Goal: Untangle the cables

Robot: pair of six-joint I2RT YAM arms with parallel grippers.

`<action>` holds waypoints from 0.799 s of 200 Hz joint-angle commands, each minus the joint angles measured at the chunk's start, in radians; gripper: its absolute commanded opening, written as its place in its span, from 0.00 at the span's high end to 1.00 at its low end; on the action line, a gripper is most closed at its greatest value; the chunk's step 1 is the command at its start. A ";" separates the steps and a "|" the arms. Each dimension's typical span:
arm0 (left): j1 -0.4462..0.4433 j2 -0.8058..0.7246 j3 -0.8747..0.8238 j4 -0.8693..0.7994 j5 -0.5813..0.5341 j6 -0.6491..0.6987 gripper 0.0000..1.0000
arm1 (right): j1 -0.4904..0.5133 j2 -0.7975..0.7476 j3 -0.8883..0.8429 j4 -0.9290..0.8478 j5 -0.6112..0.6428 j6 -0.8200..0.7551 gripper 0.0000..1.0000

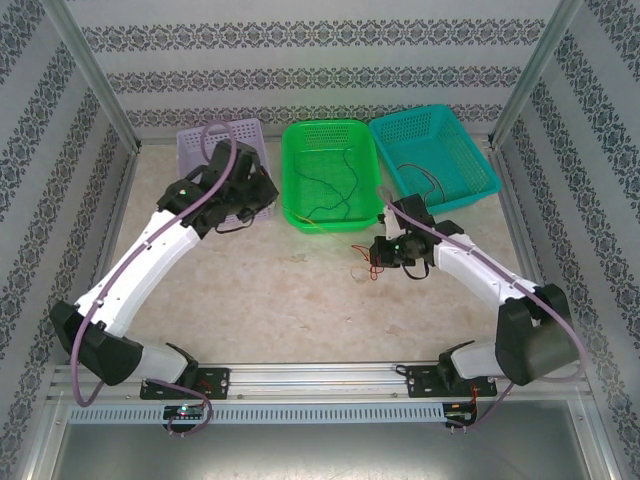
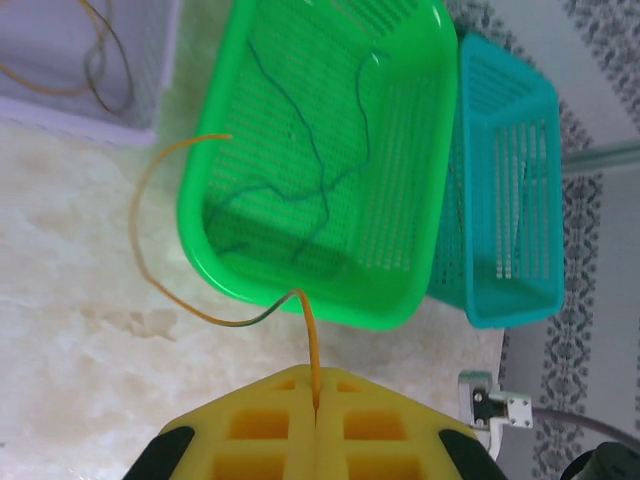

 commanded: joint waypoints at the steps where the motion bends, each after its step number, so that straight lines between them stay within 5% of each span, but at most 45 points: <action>1: 0.054 -0.054 0.083 -0.088 -0.070 0.066 1.00 | -0.019 0.037 0.042 -0.112 0.078 -0.014 1.00; 93: 0.278 -0.112 0.327 -0.191 -0.233 0.177 1.00 | -0.152 0.113 0.078 -0.233 0.254 -0.059 1.00; 138: 0.320 -0.089 0.406 -0.164 -0.153 0.220 1.00 | -0.221 0.150 0.082 -0.236 0.301 -0.056 1.00; 160: 0.320 -0.073 0.378 -0.065 0.026 0.213 1.00 | -0.225 0.178 0.100 -0.215 0.263 -0.064 1.00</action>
